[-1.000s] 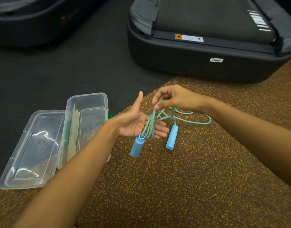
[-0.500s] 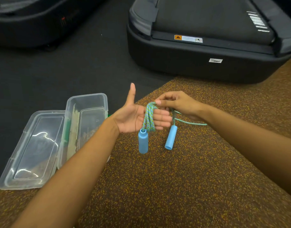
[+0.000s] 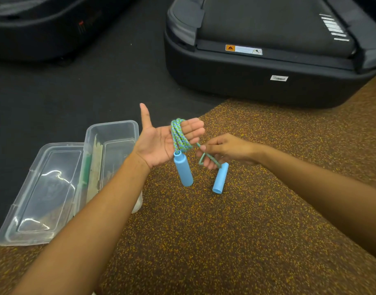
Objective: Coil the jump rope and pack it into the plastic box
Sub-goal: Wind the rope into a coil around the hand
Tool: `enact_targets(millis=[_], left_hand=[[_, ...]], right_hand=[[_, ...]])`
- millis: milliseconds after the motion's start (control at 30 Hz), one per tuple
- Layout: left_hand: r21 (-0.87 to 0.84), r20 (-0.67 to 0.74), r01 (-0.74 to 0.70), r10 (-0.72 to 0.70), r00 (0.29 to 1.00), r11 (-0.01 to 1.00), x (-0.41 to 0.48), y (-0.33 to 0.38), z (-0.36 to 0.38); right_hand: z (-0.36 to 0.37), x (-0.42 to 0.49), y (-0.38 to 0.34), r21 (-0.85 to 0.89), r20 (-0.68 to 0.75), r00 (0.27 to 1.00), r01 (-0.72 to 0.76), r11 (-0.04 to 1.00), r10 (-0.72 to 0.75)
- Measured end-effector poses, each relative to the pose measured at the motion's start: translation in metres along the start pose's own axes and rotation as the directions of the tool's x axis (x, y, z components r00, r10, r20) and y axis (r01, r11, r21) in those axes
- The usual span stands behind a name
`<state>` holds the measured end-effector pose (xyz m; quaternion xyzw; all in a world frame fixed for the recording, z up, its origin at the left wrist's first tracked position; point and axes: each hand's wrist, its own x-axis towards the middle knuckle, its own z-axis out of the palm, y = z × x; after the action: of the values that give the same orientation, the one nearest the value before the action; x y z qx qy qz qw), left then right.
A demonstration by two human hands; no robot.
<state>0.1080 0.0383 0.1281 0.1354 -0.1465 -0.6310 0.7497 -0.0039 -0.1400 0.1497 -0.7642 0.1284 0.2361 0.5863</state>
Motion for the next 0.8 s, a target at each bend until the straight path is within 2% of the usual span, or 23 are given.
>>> enact_targets(millis=[100,233,367,467,600,800], left_hand=[[0.080,-0.130,-0.052,0.062,0.990,0.995,0.001,-0.001,0.003],[0.067,-0.131,-0.086,0.094,0.987,0.994,0.002,0.002,0.006],[0.078,-0.188,-0.155,0.168,0.968,0.985,0.004,0.005,0.008],[0.127,-0.271,-0.167,0.196,0.942,0.978,0.004,0.007,0.009],[0.189,-0.333,-0.117,0.176,0.926,0.975,0.002,0.008,0.007],[0.245,-0.365,0.034,0.060,0.929,0.969,0.002,0.006,0.011]], right_hand=[[0.004,-0.003,-0.007,0.020,0.073,0.996,-0.049,0.999,0.047],[0.011,-0.003,-0.013,0.020,0.116,0.992,-0.045,0.999,0.043],[0.022,-0.004,-0.016,-0.156,0.164,0.986,-0.009,0.988,0.035],[0.031,-0.005,-0.021,-0.209,0.203,0.978,-0.004,0.978,0.047],[0.036,-0.009,-0.036,-0.306,0.256,0.966,0.036,0.951,0.045],[0.034,-0.011,-0.058,-0.405,0.183,0.980,0.147,0.902,-0.078]])
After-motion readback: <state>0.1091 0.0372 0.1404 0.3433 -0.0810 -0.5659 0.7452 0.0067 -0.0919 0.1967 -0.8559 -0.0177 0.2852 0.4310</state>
